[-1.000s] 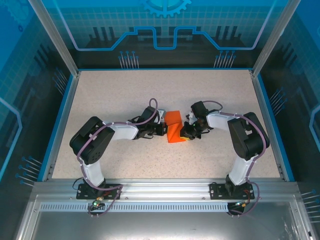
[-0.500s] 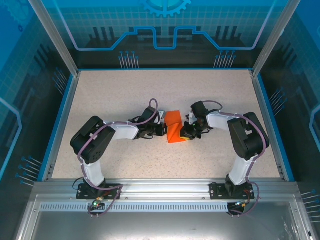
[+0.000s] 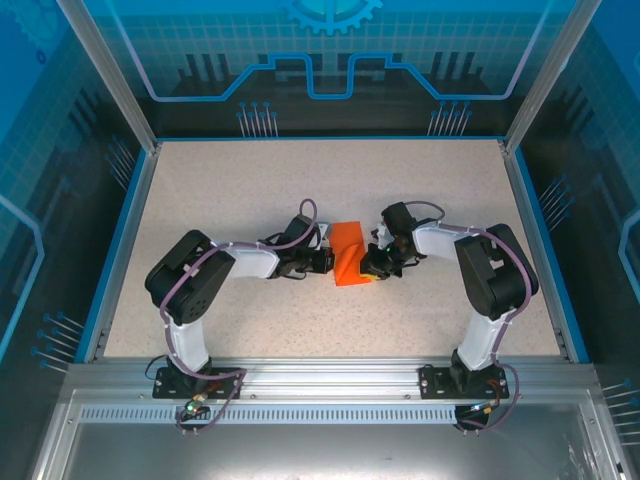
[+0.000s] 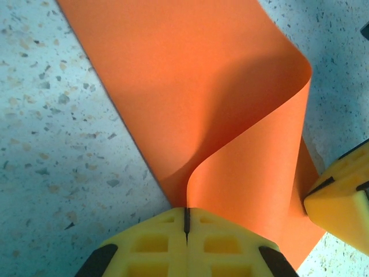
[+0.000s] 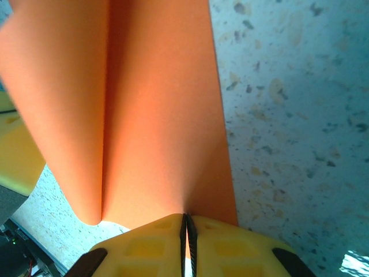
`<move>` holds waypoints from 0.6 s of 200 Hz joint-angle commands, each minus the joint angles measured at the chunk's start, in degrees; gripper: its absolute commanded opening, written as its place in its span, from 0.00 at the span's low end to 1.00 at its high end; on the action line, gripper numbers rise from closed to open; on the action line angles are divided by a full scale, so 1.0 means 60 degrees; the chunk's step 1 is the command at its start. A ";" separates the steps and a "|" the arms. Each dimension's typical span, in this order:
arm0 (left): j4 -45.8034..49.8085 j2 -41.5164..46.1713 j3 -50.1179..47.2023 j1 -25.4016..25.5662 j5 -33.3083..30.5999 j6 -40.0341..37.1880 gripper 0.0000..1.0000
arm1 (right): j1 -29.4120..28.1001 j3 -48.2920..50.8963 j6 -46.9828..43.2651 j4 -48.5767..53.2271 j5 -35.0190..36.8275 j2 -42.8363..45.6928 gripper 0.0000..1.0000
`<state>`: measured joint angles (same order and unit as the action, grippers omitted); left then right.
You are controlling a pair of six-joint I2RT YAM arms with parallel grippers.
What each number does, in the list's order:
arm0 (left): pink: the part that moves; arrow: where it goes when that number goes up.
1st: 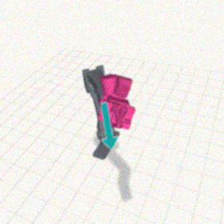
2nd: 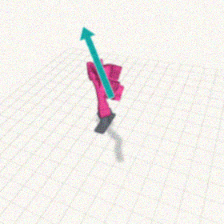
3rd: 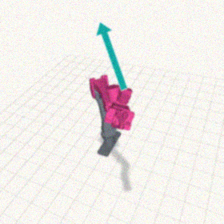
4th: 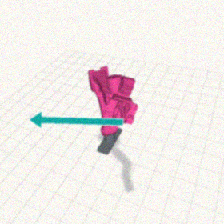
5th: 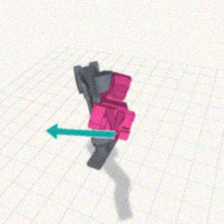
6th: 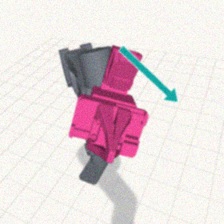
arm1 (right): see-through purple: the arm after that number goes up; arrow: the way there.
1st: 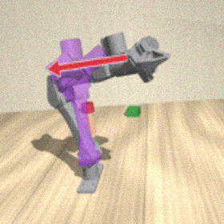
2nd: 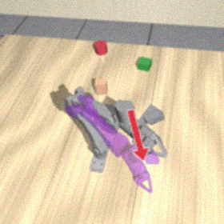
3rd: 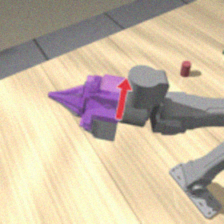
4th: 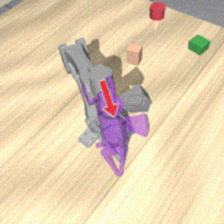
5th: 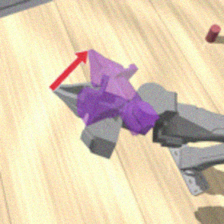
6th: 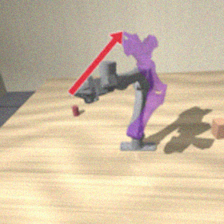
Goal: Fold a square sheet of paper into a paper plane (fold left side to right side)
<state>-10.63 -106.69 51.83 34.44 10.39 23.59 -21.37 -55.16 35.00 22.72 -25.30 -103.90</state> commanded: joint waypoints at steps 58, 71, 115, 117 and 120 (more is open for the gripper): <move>0.0139 -0.0278 0.0297 -0.0114 0.0139 -0.0279 0.00 | -0.0218 -0.0024 -0.0178 0.0521 0.0320 -0.0437 0.14; 0.0130 -0.0294 0.0292 -0.0102 0.0116 -0.0277 0.00 | -0.0218 -0.0037 -0.0180 0.0535 0.0328 -0.0437 0.14; 0.0174 -0.0396 0.0377 -0.0114 0.0139 -0.0298 0.00 | -0.0226 -0.0037 -0.0209 0.0564 0.0341 -0.0444 0.14; 0.0175 -0.0403 0.0372 -0.0110 0.0120 -0.0307 0.00 | -0.0228 -0.0058 -0.0220 0.0564 0.0336 -0.0450 0.14; 0.0170 -0.0414 0.0363 -0.0114 0.0122 -0.0311 0.00 | -0.0221 -0.0055 -0.0220 0.0566 0.0335 -0.0452 0.14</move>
<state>-10.57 -107.44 52.64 34.22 10.39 23.46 -21.39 -55.64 34.65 23.33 -25.34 -104.27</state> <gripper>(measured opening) 0.044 0.136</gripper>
